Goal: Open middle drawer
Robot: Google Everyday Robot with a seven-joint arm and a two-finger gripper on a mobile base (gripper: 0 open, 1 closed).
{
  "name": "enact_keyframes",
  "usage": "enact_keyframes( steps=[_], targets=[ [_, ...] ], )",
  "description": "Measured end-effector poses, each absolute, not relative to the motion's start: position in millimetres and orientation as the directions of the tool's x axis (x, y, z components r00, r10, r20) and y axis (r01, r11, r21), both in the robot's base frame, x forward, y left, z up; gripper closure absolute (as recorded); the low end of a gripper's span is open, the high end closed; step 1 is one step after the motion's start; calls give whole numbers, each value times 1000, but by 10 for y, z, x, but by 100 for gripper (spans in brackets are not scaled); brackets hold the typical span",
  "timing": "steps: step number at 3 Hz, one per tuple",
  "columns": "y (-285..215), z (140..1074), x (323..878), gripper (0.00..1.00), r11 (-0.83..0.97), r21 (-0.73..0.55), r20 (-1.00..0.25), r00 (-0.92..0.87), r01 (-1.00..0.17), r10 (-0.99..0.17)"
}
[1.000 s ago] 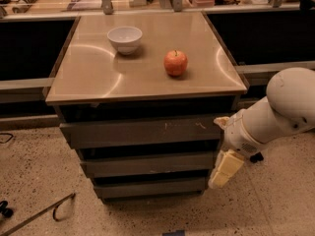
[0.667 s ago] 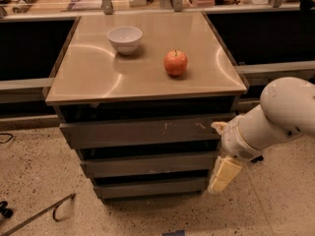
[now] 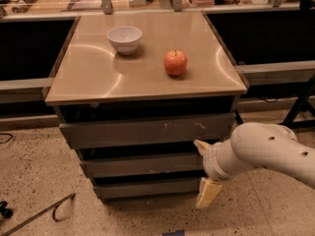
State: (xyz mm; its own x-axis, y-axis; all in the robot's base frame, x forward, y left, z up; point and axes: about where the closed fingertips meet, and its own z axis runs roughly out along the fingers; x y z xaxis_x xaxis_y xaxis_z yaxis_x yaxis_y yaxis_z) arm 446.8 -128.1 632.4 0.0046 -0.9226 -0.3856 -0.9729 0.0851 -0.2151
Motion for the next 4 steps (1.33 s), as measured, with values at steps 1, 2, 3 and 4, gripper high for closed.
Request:
enact_keyframes(
  steps=[1, 2, 3, 4],
  targets=[
    [-1137, 5737, 4663, 0, 71, -215, -388, 19, -974, -922],
    [-1025, 4915, 4809, 0, 88, -128, -377, -34, -988, -926],
    [-1029, 4931, 4811, 0, 88, -131, -377, -32, -987, -926],
    [-1082, 4724, 4855, 0, 88, -166, -398, -15, -982, -917]
  ],
)
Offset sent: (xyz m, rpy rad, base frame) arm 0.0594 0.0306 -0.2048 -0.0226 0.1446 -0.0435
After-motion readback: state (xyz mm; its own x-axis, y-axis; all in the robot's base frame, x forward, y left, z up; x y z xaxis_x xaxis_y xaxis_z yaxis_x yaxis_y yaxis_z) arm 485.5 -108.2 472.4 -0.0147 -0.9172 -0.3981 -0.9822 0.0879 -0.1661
